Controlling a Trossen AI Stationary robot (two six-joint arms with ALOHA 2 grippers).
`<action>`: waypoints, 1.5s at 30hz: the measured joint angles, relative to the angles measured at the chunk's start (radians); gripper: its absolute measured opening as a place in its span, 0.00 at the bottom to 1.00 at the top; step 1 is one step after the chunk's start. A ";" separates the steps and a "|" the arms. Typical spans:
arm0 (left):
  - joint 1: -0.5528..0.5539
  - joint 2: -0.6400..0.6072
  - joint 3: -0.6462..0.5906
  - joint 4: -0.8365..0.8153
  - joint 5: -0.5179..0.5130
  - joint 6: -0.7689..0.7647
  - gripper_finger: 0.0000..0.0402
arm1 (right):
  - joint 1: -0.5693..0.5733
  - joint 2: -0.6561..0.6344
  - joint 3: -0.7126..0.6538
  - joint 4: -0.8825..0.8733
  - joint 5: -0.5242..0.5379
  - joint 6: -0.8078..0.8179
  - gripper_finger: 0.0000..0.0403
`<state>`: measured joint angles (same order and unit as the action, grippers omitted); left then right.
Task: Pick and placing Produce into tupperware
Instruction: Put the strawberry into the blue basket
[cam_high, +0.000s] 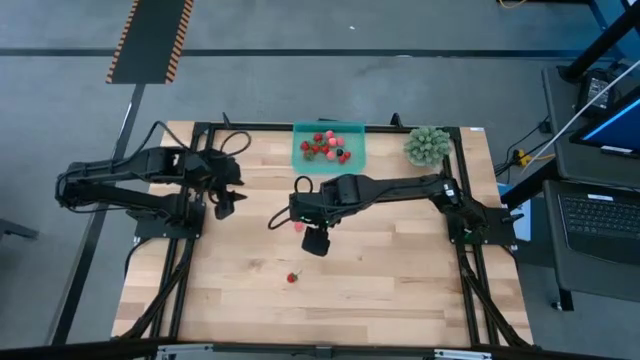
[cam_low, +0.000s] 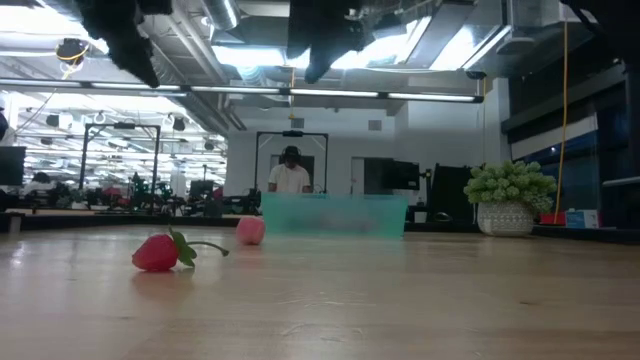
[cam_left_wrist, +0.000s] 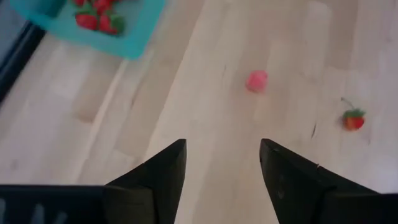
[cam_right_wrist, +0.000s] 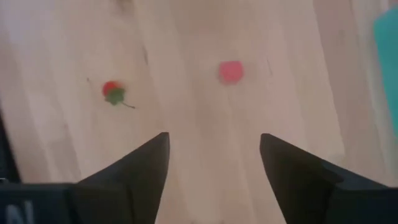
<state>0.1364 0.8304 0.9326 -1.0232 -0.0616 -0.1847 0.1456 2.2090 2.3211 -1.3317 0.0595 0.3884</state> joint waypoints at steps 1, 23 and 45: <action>-0.003 -0.023 -0.018 0.004 0.000 -0.034 0.49 | 0.000 0.001 0.000 -0.005 0.003 -0.003 0.64; -0.126 -0.263 -0.490 0.696 -0.009 -0.050 0.49 | 0.086 -0.001 -0.371 0.065 0.012 -0.028 0.55; -0.126 -0.336 -0.709 0.967 0.008 0.012 0.49 | 0.167 0.053 -0.413 0.732 -0.019 -0.084 0.52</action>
<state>0.0105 0.4945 0.2234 -0.0557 -0.0540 -0.1730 0.3126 2.2624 1.9083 -0.5996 0.0403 0.3046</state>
